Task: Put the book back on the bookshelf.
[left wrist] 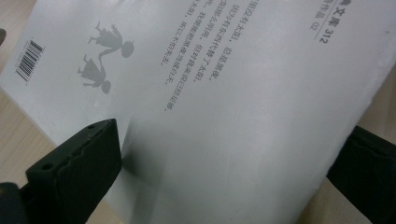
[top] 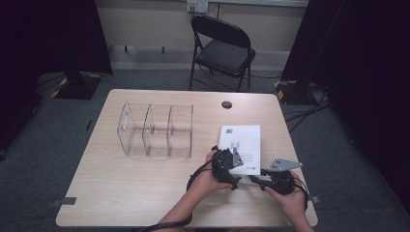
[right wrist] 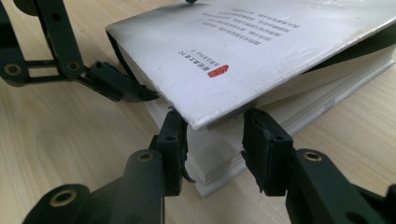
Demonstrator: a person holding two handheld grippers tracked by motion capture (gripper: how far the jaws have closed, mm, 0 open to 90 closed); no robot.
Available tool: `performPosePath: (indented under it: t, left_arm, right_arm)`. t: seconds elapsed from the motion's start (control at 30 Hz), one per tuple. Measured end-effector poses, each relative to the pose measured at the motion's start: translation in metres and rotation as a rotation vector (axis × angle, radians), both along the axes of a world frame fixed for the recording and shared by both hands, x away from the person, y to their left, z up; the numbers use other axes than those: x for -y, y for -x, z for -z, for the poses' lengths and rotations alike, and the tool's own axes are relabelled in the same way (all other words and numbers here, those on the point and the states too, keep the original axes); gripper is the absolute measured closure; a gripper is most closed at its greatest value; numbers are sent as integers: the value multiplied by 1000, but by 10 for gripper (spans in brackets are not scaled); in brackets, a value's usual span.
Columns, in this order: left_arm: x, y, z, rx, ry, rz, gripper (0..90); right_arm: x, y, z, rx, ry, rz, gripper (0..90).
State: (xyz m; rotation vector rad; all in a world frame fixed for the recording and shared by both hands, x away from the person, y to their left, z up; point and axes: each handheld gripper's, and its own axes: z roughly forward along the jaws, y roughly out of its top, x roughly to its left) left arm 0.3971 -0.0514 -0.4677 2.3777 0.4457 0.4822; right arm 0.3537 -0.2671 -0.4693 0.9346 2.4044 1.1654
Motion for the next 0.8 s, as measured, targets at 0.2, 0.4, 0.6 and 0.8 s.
performPosePath:
  t: [0.2, 0.4, 0.6, 0.8]
  left_arm:
    - [8, 2, 4, 56, -25, -15, 0]
    - [8, 0, 2, 57, -33, -6, 9]
    - [6, 1, -1, 66, -43, 19, 97]
    - [4, 3, 0, 105, -40, 41, 137]
  right_arm:
    - [0, 0, -1, 2, 3, 1, 605]
    - [-1, 0, -3, 2, -4, 1, 611]
    - [0, 0, -2, -3, -17, 5, 609]
    - [-2, 2, 1, 3, 21, 4, 580]
